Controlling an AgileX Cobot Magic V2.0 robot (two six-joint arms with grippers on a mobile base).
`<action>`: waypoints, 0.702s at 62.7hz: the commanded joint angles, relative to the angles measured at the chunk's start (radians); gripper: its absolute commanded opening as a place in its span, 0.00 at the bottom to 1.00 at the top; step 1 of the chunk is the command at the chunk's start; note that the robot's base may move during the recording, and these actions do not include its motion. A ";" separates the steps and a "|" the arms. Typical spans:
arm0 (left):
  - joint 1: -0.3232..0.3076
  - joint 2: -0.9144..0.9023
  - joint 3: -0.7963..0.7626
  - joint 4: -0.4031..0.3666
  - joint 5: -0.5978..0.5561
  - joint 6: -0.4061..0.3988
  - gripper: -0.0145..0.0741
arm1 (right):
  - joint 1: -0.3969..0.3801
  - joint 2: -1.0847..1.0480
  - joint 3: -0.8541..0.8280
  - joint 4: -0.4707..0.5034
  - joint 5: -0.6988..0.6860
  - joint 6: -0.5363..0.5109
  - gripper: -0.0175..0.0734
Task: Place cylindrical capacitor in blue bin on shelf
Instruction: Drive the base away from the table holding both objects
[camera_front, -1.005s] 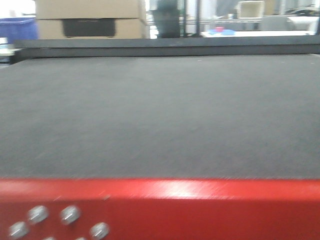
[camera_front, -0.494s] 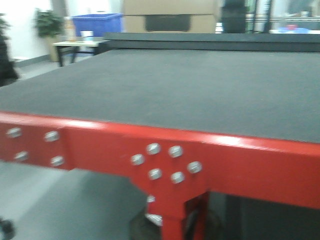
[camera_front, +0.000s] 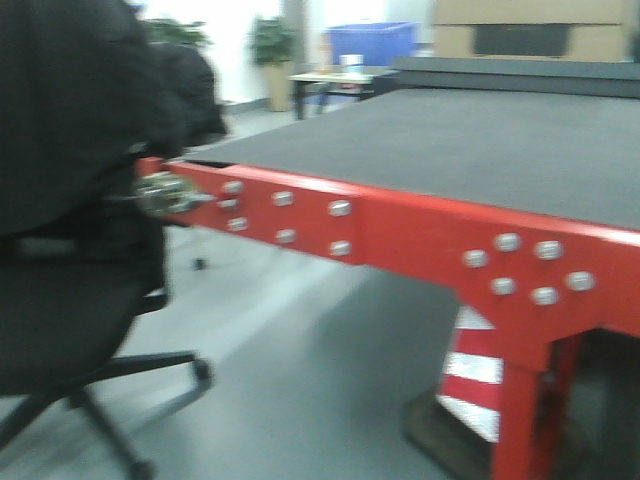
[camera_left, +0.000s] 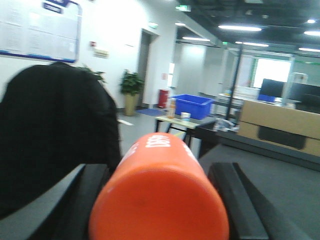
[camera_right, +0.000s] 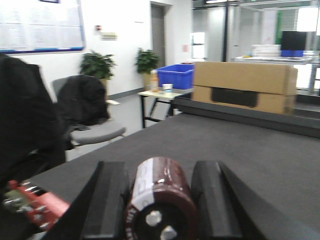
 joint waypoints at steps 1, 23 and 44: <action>-0.002 -0.006 -0.001 0.001 -0.014 0.000 0.04 | 0.000 -0.006 -0.002 -0.006 -0.032 -0.003 0.01; -0.002 -0.006 -0.001 0.001 -0.014 0.000 0.04 | 0.000 -0.006 -0.002 -0.006 -0.032 -0.003 0.01; -0.002 -0.006 -0.001 0.001 -0.014 0.000 0.04 | 0.000 -0.006 -0.002 -0.006 -0.032 -0.003 0.01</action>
